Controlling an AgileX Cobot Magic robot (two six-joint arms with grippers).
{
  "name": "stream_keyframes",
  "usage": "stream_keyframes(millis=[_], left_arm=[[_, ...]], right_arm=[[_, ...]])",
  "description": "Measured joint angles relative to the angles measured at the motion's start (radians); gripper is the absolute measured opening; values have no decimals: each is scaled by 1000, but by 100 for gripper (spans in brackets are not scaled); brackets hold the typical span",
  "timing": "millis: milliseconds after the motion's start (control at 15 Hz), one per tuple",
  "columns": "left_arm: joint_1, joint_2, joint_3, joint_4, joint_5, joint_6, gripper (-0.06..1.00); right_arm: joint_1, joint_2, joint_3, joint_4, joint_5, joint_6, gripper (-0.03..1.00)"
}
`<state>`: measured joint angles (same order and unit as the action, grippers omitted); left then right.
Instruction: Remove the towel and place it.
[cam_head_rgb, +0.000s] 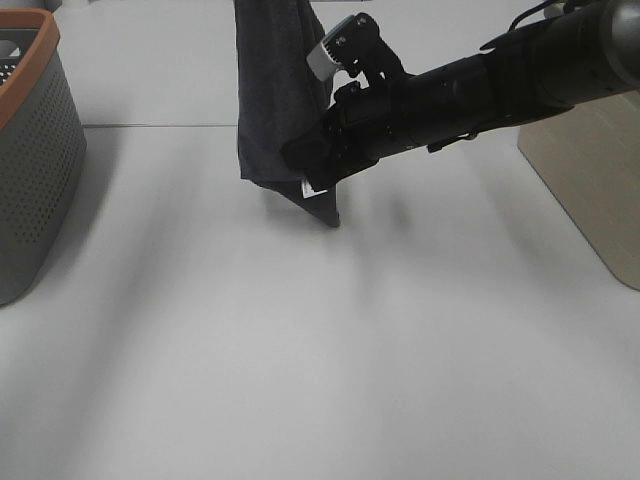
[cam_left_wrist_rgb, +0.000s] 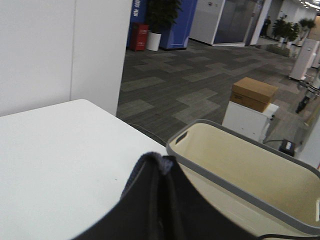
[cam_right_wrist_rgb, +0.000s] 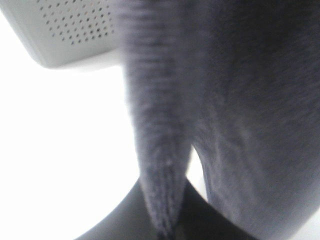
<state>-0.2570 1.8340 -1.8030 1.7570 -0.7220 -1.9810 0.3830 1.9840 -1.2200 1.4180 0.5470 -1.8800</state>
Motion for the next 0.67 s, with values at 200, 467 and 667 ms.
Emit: stream_keyframes(millis=[200,467,667], left_arm=[[31,0,56,-1,43,-60,0],[79,1,86,-1,42,-135,0],[80,-7,130,-3,108,-153,0]], right_arm=[[0,-154,0,-463,-2,393,2],[0,-275,0,-911,2,674,2],[0,-358,0,-1225,4,802,2]])
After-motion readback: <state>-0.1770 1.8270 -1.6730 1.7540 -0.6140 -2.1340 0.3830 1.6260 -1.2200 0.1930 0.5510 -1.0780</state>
